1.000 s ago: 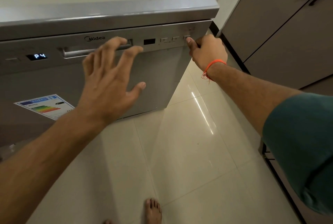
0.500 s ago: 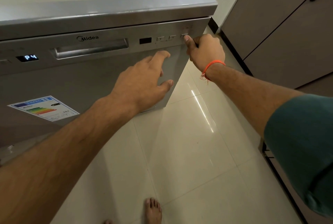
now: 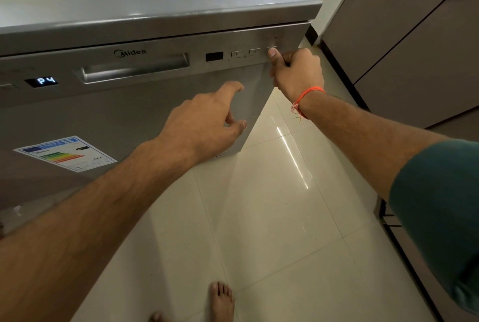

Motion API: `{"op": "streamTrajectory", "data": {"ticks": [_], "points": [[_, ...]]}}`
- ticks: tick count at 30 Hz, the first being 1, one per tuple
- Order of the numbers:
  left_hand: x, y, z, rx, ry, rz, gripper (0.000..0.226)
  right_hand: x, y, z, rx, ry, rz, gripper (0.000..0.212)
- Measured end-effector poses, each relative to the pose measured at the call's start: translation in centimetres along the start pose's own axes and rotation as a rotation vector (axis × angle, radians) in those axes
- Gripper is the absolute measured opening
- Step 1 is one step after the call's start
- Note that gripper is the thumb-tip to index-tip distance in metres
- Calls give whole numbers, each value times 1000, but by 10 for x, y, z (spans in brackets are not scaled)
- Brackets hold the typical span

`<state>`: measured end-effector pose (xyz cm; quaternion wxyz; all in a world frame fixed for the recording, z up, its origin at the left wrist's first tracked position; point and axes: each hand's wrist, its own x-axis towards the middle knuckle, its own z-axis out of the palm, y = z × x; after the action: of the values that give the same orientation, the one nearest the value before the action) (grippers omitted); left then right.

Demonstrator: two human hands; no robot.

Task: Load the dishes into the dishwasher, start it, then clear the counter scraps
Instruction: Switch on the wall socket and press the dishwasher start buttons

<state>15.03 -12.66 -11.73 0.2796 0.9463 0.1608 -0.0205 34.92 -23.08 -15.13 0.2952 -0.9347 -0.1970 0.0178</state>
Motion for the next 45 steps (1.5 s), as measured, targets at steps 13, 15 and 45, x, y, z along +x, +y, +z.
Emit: {"op": "streamTrajectory", "data": {"ticks": [13, 15, 45], "points": [[-8, -1, 4, 19, 14, -39, 62, 1, -8, -13, 113, -41, 54, 51], [-13, 0, 4, 28, 15, -43, 62, 1, -10, -14, 129, -37, 82, 51], [-71, -40, -11, 56, 60, -172, 61, -51, -58, 20, 228, -180, 134, 44]]}}
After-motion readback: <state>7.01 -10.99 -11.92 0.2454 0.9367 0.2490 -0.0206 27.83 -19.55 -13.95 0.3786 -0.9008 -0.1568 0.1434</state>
